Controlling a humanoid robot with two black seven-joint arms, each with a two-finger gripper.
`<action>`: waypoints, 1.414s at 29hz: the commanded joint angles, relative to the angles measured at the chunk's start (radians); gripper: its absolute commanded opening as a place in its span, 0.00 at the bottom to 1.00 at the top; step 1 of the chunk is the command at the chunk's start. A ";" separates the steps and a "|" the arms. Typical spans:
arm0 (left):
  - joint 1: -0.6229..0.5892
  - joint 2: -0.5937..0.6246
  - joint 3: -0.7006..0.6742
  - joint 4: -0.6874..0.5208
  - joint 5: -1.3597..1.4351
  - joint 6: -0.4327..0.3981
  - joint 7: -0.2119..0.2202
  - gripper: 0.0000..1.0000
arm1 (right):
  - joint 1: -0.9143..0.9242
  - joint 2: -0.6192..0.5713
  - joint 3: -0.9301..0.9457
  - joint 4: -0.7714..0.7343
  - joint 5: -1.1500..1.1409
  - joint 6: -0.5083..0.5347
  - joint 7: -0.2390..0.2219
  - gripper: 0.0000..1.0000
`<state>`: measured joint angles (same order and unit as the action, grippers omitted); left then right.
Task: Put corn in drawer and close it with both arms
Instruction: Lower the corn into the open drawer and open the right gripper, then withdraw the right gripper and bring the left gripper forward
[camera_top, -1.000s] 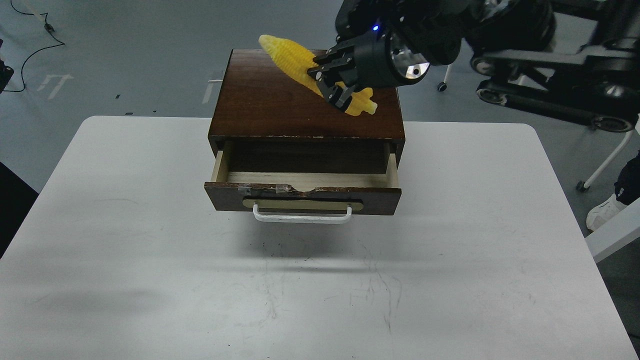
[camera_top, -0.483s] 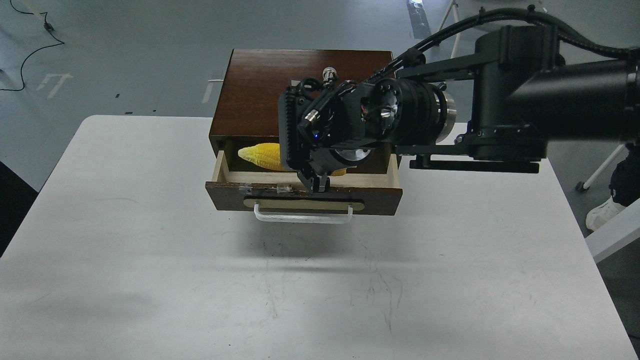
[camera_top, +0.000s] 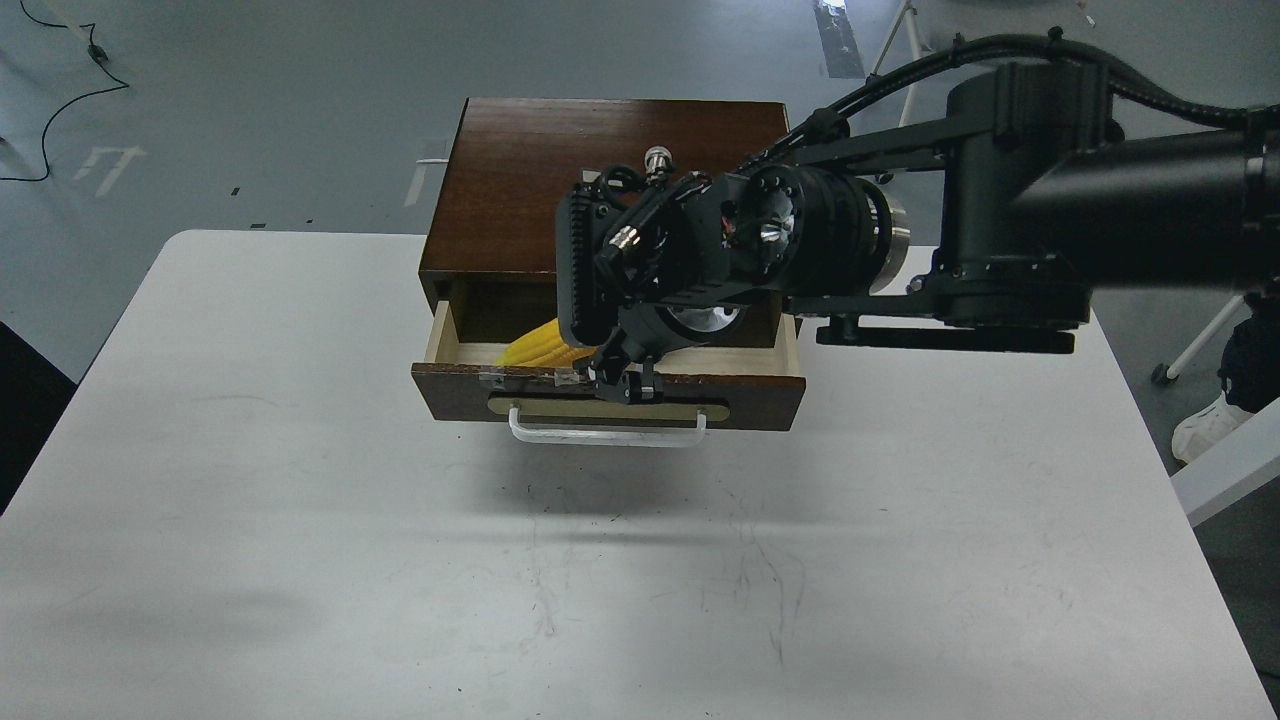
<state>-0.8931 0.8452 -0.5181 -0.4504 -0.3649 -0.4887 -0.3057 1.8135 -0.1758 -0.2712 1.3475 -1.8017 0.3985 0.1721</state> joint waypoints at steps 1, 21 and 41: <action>-0.049 0.005 0.009 -0.011 0.004 0.000 0.000 0.87 | -0.006 -0.051 0.090 -0.068 0.143 -0.003 -0.003 0.87; -0.241 0.072 0.006 -0.578 0.988 0.000 -0.183 0.00 | -0.347 -0.252 0.381 -0.586 1.115 -0.069 -0.016 0.97; -0.113 0.218 0.210 -1.312 1.957 0.000 -0.183 0.00 | -0.732 -0.251 1.010 -0.778 2.058 -0.113 -0.002 0.99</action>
<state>-1.0305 1.0680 -0.3854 -1.7488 1.4987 -0.4886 -0.4891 1.1741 -0.4460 0.5707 0.5723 0.2187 0.2817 0.1689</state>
